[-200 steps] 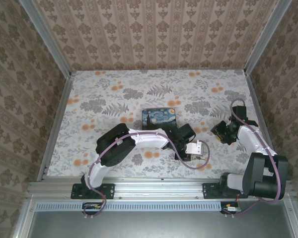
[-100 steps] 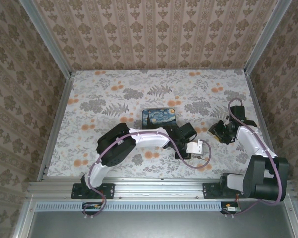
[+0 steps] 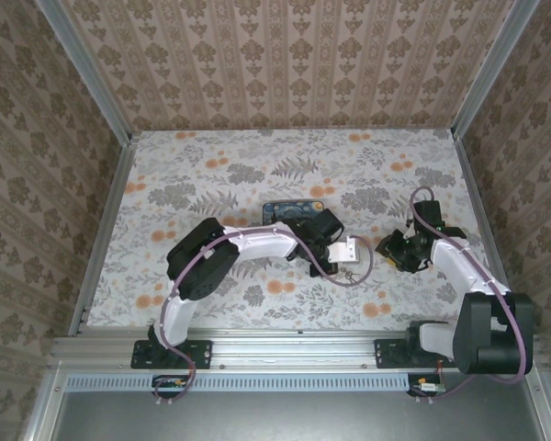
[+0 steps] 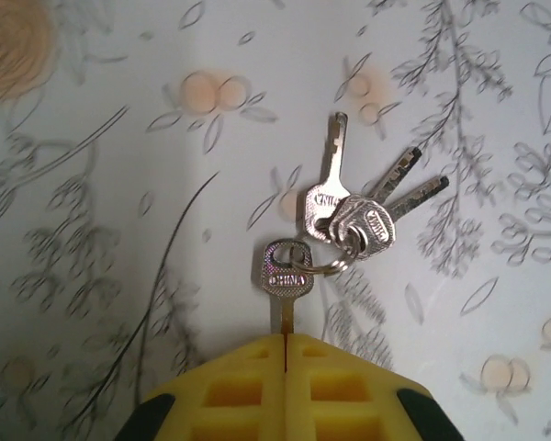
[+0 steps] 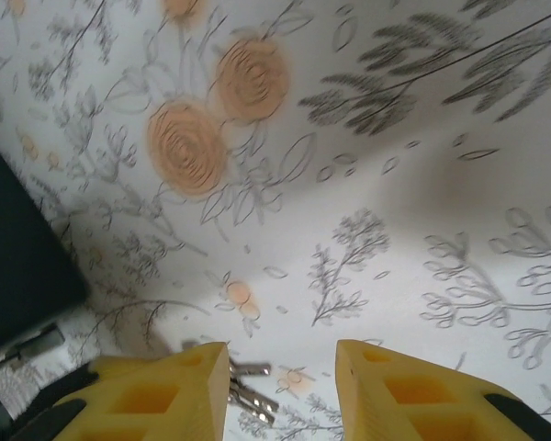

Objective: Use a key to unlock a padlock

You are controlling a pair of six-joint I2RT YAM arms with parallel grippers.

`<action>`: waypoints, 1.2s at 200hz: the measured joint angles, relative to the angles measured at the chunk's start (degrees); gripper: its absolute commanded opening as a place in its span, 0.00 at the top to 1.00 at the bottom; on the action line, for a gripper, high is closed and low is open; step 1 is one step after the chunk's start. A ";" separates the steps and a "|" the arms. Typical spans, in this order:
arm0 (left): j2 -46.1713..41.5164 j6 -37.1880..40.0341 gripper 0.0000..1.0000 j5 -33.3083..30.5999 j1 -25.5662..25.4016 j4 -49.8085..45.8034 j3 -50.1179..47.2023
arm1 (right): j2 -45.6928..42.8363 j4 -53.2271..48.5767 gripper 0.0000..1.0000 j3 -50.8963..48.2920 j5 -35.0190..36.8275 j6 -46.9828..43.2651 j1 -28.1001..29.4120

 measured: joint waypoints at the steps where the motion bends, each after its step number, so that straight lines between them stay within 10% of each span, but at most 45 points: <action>1: -0.11 -0.02 1.00 0.07 0.11 0.02 -0.13 | 0.00 0.02 0.60 0.00 -0.07 -0.07 0.07; 152: -11.69 -3.72 1.00 6.32 6.01 0.66 -6.88 | 4.48 20.09 0.61 -4.72 -17.03 -0.46 10.78; 240: -15.43 -16.79 0.73 1.07 5.09 2.56 -16.87 | 4.59 19.89 0.61 -4.72 -15.89 -0.44 11.15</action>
